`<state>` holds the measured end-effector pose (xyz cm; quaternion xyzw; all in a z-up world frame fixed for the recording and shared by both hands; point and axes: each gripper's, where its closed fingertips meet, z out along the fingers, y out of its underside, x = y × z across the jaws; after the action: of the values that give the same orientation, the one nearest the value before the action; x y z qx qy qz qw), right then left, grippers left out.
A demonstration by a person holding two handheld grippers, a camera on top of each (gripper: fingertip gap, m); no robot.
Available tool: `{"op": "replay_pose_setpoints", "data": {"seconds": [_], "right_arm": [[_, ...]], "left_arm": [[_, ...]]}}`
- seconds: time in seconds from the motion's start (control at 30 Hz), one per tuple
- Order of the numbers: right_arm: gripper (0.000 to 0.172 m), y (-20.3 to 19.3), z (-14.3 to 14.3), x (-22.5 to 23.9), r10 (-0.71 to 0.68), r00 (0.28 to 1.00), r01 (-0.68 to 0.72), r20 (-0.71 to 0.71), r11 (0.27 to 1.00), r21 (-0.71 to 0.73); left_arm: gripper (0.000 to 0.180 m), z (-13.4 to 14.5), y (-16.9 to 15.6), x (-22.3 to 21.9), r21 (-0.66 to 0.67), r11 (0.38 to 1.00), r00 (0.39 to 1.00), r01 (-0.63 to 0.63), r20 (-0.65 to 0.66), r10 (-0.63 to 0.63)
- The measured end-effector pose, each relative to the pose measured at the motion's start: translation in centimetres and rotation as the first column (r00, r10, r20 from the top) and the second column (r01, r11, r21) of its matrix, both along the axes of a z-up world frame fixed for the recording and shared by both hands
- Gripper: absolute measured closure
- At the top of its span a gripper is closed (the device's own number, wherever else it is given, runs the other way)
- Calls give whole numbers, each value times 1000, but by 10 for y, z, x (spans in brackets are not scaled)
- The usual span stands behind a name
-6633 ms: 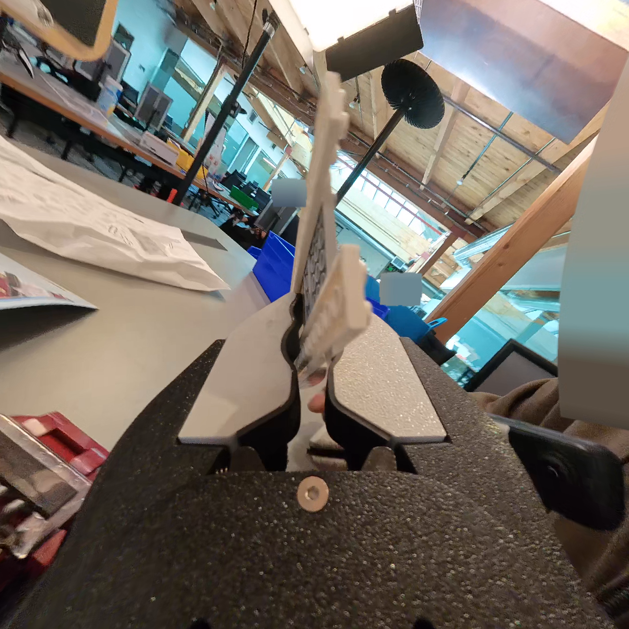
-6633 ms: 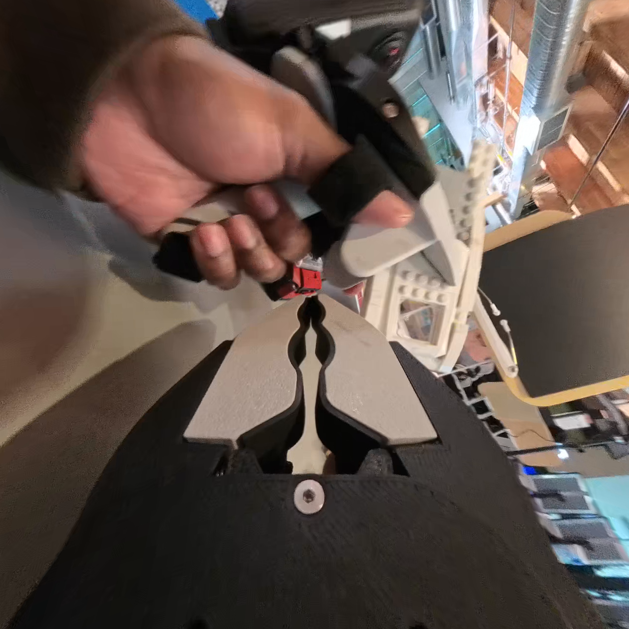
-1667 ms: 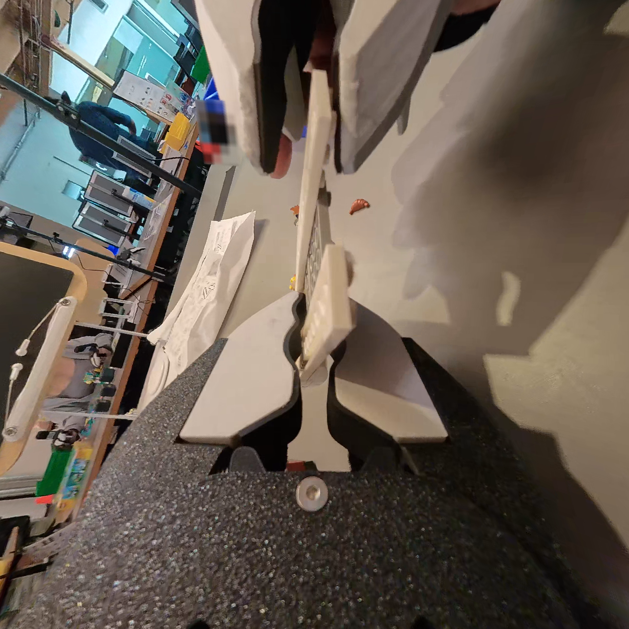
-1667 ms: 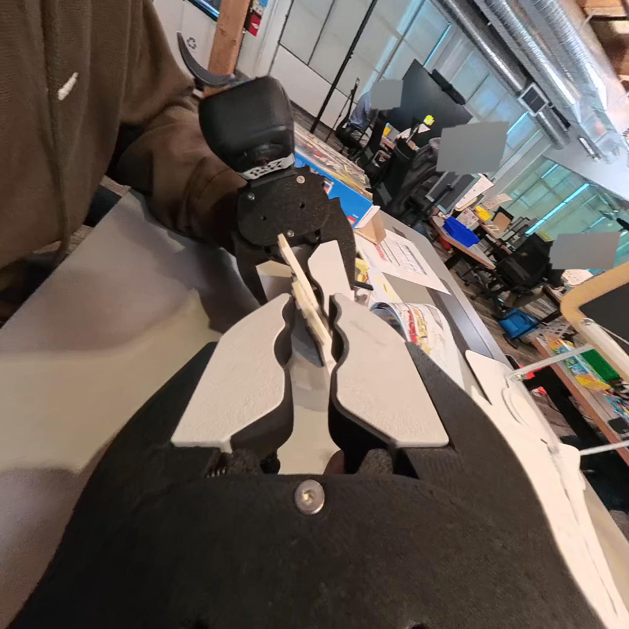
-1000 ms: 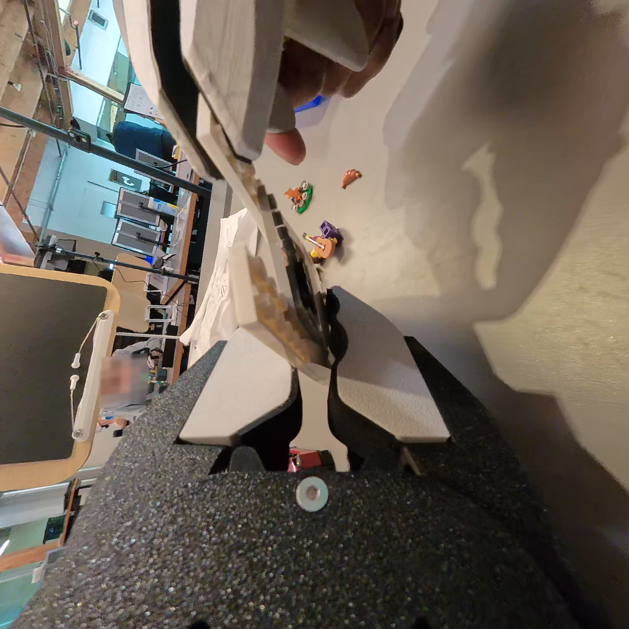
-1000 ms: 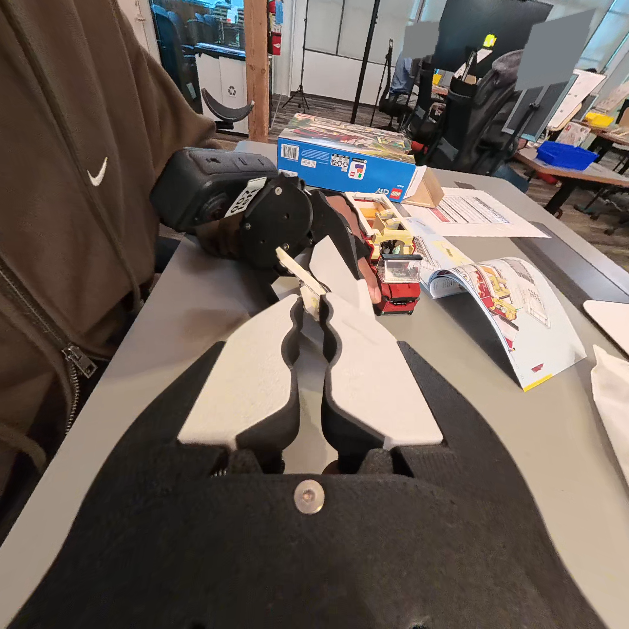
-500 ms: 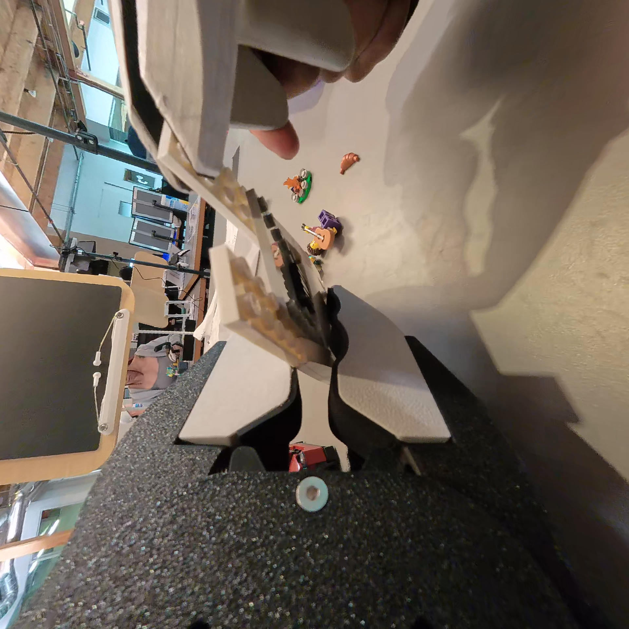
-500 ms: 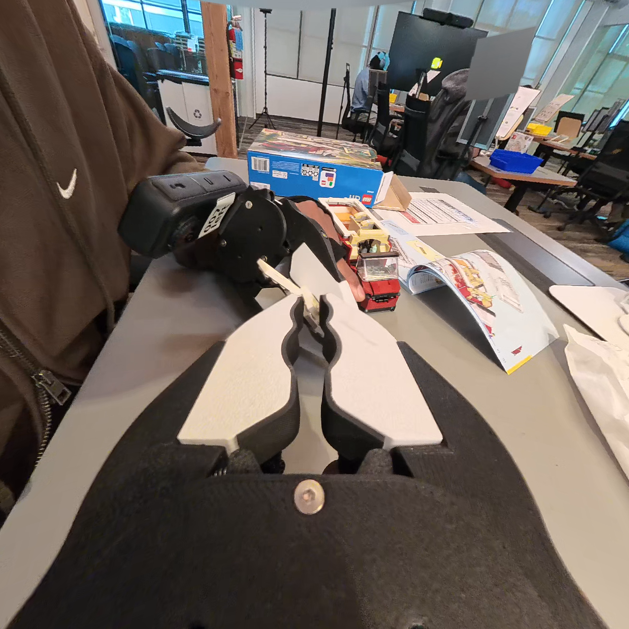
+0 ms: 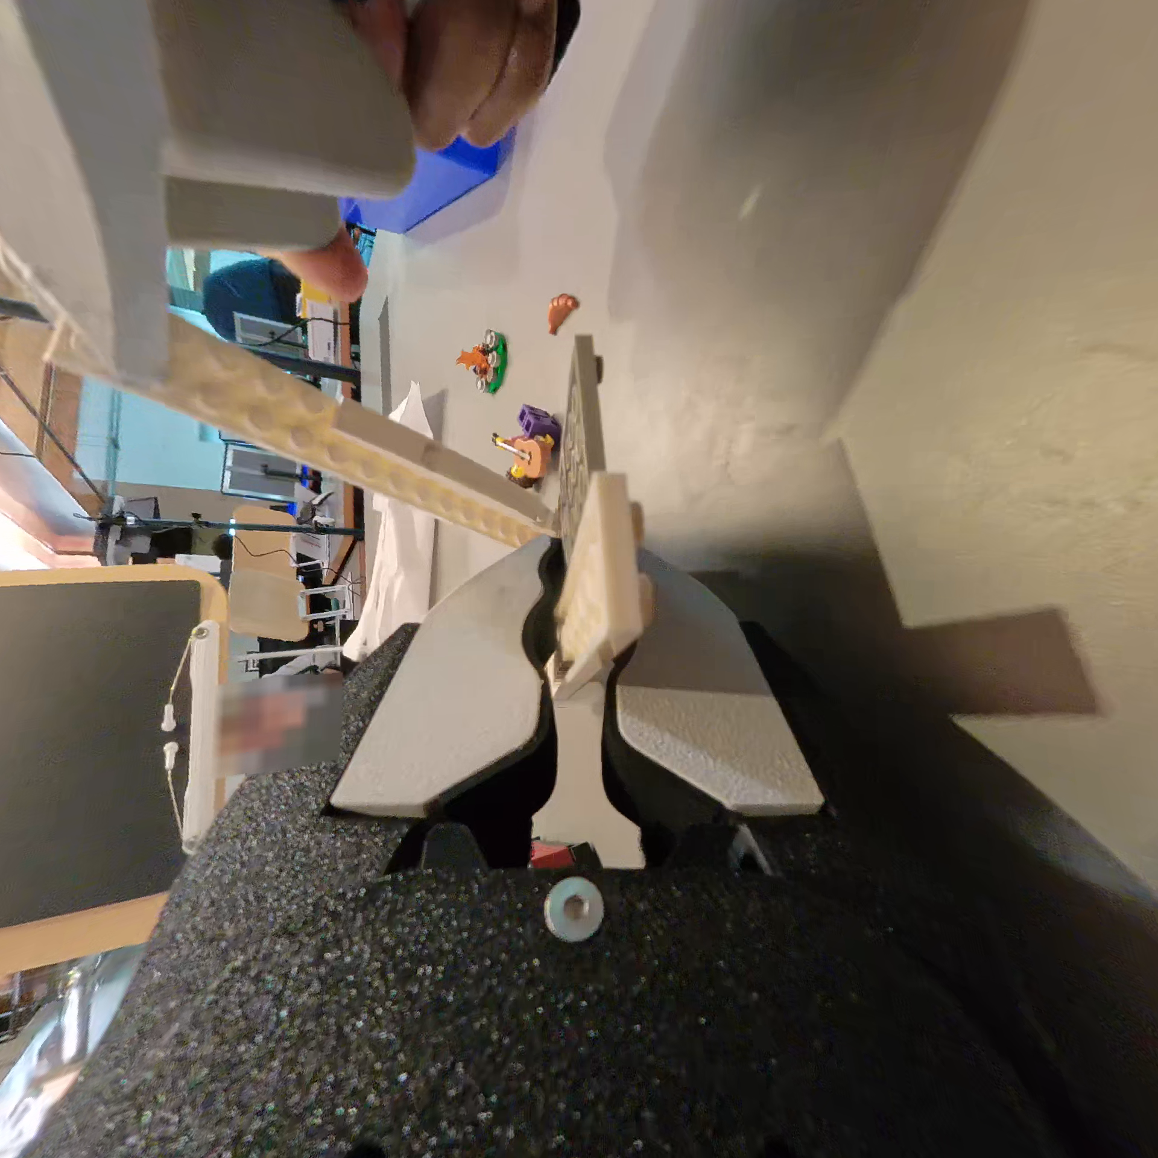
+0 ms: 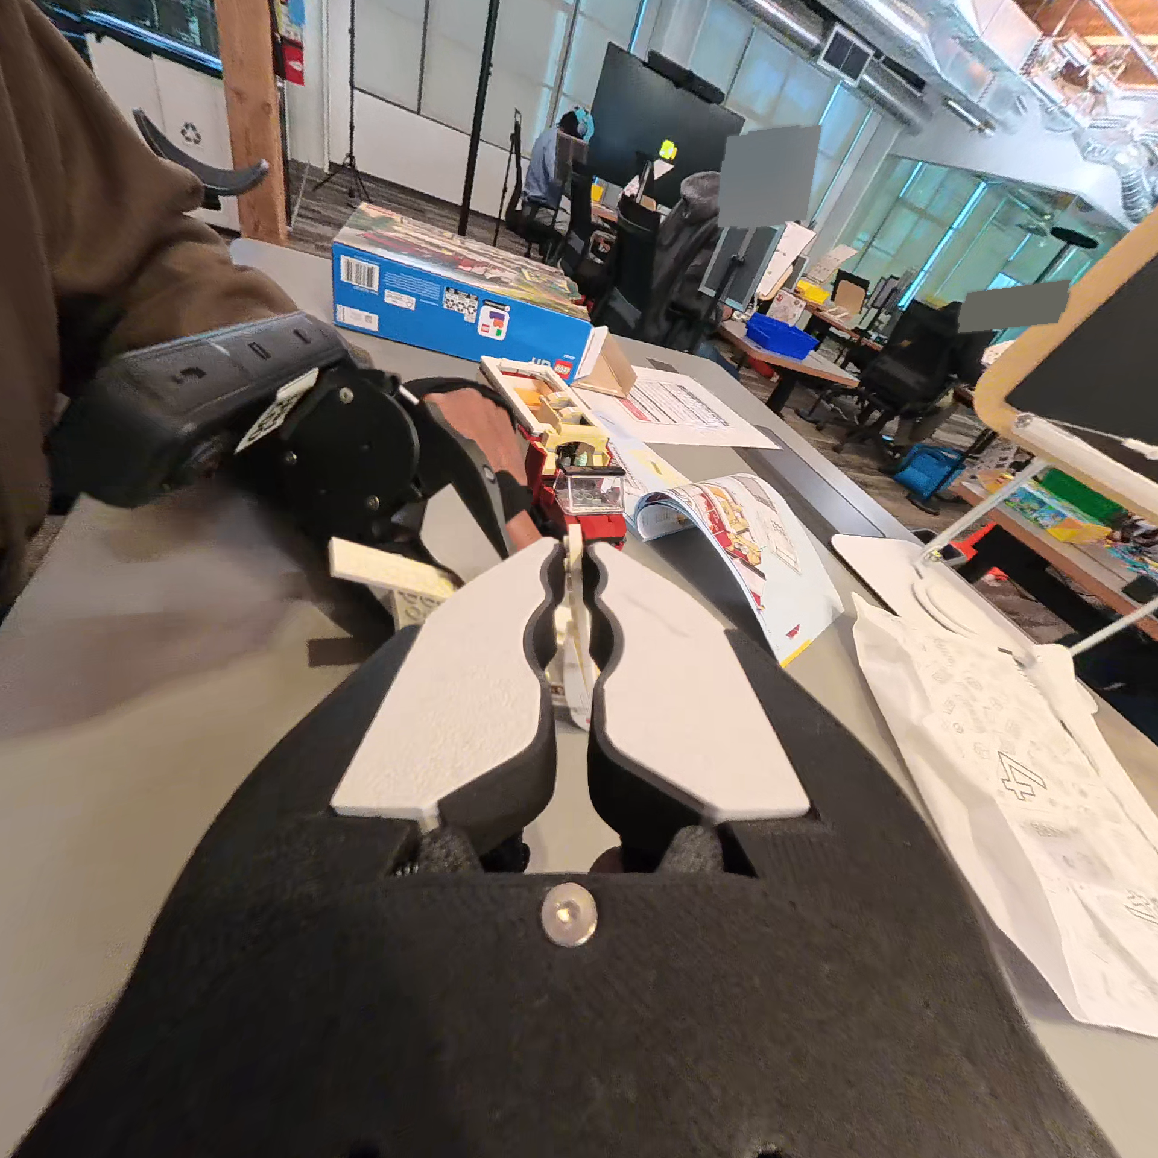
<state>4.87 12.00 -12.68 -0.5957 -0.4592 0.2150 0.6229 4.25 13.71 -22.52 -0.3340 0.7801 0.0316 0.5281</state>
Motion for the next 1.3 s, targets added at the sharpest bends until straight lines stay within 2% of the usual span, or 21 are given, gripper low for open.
{"op": "replay_pose_setpoints", "data": {"seconds": [0.2, 0.37, 0.53, 0.67, 0.73, 0.83, 0.93, 1.0, 1.13, 1.2, 1.3], "right_arm": [[167, 6, 0, 6, -10, 999, 10, -32, 1000, 6], [167, 13, 5, 15, -26, 993, 24, -112, 999, -21], [167, 14, 3, 15, -29, 995, 29, -93, 1000, -5], [167, 15, 1, 14, -34, 997, 35, -75, 999, 5], [167, 15, 1, 14, -35, 997, 35, -69, 999, 10], [167, 15, 1, 13, -34, 998, 35, -59, 999, 15], [167, 16, 2, 14, -36, 998, 37, -56, 999, 14], [167, 17, 2, 15, -32, 998, 32, -62, 999, -2], [167, 19, 3, 15, -28, 998, 28, -61, 1000, -13], [167, 17, 4, 13, -14, 998, 13, -62, 1000, -17], [167, 12, 4, 3, 48, 998, -49, -44, 998, -27]], "left_arm": [[170, 1, 6, -2, -8, 1000, 1000, -27, 9, 28], [169, -1, 9, -4, -30, 999, 999, -42, -4, 42], [166, -8, 10, -6, -42, 998, 998, -50, -48, 48], [142, -9, 9, -7, -117, 990, 995, -73, -69, 66], [126, -5, 3, -7, -196, 978, 996, -72, -67, 60], [112, -4, -1, -11, -285, 955, 994, -79, -97, 53], [96, -6, -6, -21, -406, 911, 989, -79, -149, 20], [91, -9, -9, -31, -475, 876, 981, -84, -195, -12], [91, -2, -8, -44, -539, 841, 981, -50, -182, -59], [101, 14, -5, -41, -573, 820, 993, -11, -99, -57], [120, 44, 2, -26, -638, 767, 995, 61, 95, -1]]}}
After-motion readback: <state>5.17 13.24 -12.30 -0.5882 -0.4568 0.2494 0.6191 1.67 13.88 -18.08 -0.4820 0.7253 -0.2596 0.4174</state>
